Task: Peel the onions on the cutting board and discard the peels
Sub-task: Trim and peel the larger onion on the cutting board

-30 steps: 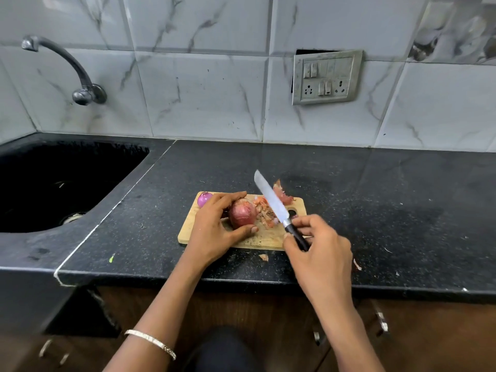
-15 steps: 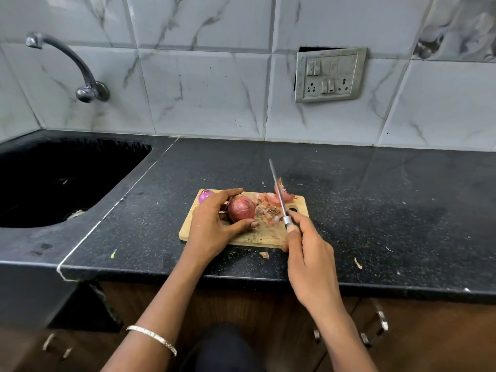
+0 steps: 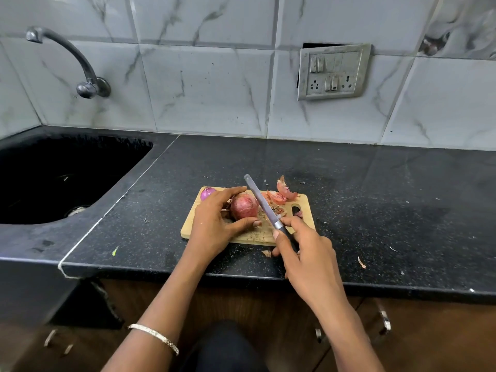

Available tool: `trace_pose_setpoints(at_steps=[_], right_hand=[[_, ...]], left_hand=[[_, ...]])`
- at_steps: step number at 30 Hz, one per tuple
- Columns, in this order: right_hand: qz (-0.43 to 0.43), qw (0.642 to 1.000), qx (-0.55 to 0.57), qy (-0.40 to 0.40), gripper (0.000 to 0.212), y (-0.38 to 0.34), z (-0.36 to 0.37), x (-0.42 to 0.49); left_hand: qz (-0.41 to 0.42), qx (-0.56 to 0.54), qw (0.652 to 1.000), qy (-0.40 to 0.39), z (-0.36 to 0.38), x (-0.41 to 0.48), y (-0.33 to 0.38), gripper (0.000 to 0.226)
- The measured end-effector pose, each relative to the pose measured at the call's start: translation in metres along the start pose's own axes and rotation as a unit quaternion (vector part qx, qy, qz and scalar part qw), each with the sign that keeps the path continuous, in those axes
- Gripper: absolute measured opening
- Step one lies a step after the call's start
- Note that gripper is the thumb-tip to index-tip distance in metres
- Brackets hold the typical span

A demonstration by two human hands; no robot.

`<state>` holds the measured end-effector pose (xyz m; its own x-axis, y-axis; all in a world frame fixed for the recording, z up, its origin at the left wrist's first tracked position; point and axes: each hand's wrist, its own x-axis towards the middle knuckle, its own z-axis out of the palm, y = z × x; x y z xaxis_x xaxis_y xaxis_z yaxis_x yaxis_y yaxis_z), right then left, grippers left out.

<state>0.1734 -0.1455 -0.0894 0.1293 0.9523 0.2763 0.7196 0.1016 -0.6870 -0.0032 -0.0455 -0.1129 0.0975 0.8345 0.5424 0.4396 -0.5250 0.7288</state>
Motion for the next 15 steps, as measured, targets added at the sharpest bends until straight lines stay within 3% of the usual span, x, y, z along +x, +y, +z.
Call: trace_pose_setpoints(at_steps=[8, 15], right_hand=[[-0.023, 0.994, -0.107, 0.021, 0.040, -0.018, -0.007, -0.007], [-0.020, 0.994, -0.110, 0.021, 0.042, -0.021, -0.001, 0.004]], left_hand=[[0.002, 0.011, 1.000, -0.002, 0.000, 0.001, -0.004, 0.077], [0.007, 0.012, 1.000, -0.003, 0.000, 0.001, -0.003, 0.073]])
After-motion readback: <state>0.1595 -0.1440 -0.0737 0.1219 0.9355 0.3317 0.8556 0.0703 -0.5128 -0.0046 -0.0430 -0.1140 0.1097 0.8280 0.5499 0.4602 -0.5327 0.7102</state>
